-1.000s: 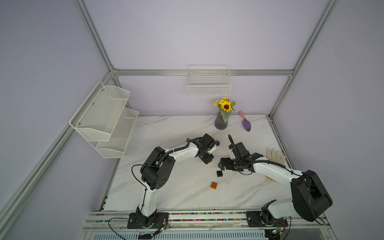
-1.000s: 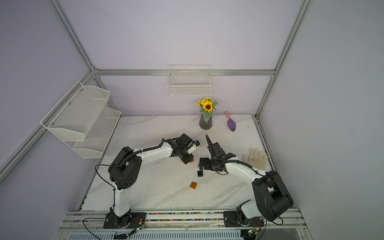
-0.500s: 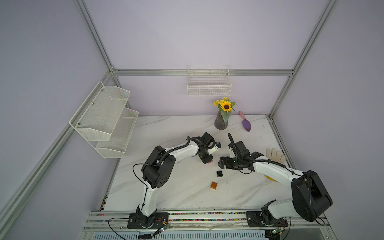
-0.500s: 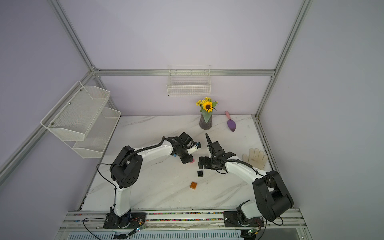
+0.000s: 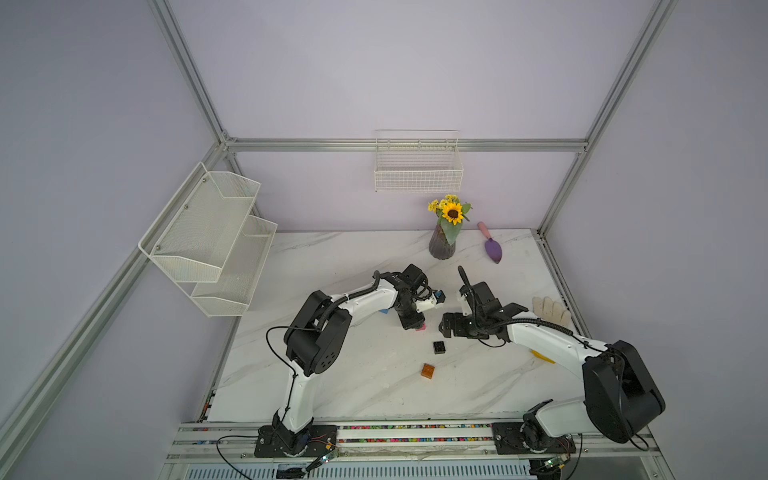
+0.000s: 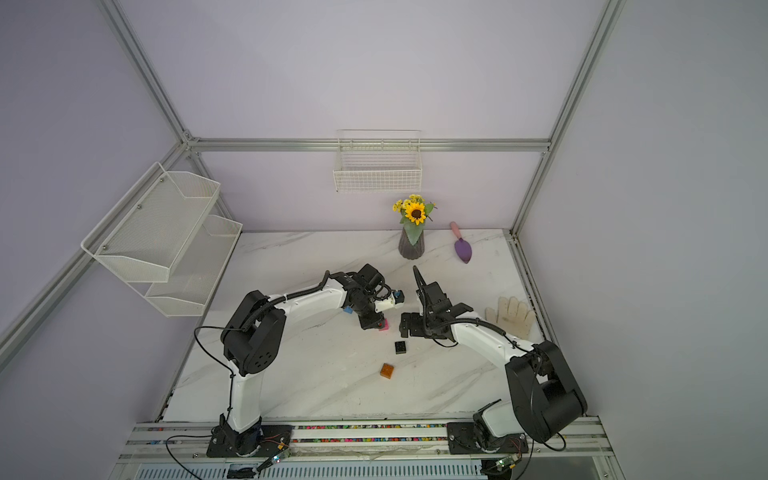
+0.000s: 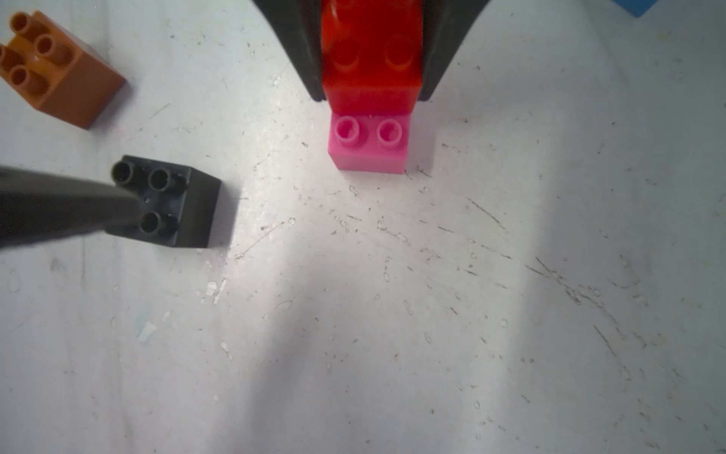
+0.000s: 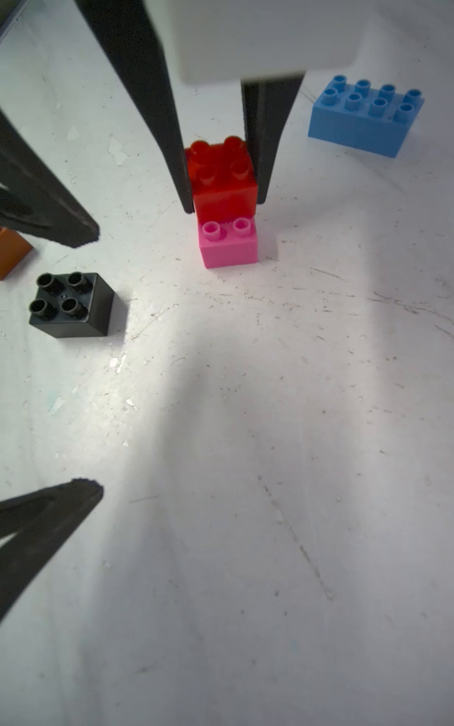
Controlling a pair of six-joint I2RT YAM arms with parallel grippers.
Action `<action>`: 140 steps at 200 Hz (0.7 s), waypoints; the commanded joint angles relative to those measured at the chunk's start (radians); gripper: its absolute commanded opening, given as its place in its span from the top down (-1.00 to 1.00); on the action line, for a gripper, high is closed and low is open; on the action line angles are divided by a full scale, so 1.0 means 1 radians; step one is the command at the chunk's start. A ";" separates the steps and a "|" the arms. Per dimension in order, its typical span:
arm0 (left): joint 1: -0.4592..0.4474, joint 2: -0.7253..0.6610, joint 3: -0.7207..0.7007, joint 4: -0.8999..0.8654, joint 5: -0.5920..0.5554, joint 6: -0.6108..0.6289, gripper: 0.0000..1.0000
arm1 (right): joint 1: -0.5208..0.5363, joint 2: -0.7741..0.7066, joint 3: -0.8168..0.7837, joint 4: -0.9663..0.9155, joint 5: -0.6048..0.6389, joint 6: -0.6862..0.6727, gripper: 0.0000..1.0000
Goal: Assemble the letter v with lego
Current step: Assemble the lego brick with the lego brick.
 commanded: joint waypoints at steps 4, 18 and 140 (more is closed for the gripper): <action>-0.003 0.066 0.009 -0.052 0.043 0.058 0.42 | -0.005 -0.040 0.001 -0.046 0.038 0.000 -0.95; -0.004 0.056 -0.001 -0.045 0.046 0.067 0.42 | -0.005 -0.048 -0.010 -0.051 0.042 0.008 -0.95; -0.002 0.163 0.150 0.015 -0.005 0.001 0.42 | -0.007 -0.082 -0.036 -0.026 -0.010 0.042 -0.95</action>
